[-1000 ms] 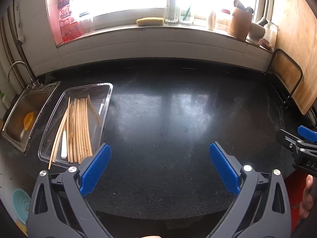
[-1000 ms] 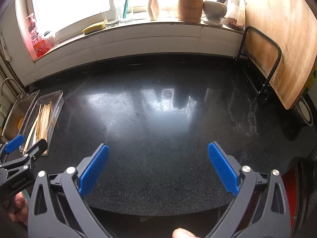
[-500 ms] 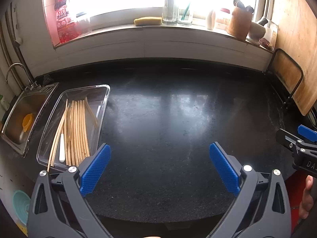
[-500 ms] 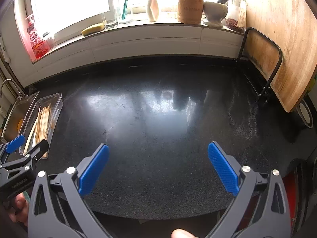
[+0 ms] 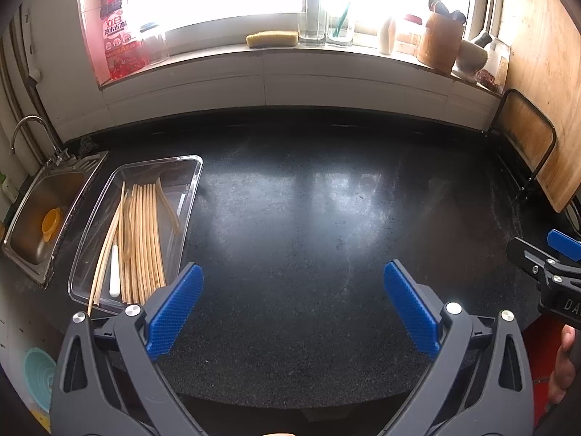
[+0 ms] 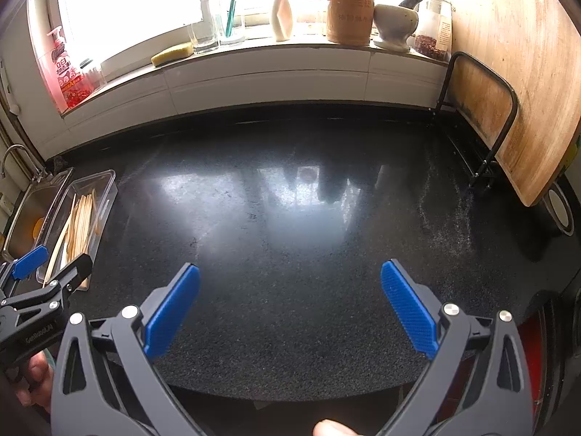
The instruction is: Organize utensils
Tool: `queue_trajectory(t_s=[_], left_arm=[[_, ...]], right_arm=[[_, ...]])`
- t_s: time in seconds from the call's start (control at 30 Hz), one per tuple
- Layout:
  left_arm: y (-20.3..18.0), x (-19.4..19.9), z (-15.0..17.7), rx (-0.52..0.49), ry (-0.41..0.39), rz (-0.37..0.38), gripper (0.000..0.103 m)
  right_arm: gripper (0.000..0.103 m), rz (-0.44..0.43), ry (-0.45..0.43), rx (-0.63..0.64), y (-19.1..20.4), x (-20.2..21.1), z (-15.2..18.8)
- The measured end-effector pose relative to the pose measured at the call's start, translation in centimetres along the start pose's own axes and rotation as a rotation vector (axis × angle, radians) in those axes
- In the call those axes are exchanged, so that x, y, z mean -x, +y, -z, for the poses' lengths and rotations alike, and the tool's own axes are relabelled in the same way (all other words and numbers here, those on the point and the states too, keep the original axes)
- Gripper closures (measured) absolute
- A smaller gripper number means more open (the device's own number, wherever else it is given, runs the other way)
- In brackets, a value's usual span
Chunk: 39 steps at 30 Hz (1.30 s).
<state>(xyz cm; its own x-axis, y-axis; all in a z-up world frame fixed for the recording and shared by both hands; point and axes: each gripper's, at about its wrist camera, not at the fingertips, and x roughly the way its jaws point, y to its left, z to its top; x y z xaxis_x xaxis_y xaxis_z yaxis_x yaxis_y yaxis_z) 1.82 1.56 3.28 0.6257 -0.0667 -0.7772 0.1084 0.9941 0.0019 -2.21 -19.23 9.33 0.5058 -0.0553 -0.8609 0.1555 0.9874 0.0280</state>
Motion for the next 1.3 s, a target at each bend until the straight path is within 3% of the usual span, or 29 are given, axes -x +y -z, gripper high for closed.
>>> queue_trajectory(t_s=[1.3], left_arm=[[0.05,-0.05,0.08,0.003,0.006,0.002,0.006]], right_arm=[[0.006,-0.012,0.007,0.007,0.53,-0.13,0.30]])
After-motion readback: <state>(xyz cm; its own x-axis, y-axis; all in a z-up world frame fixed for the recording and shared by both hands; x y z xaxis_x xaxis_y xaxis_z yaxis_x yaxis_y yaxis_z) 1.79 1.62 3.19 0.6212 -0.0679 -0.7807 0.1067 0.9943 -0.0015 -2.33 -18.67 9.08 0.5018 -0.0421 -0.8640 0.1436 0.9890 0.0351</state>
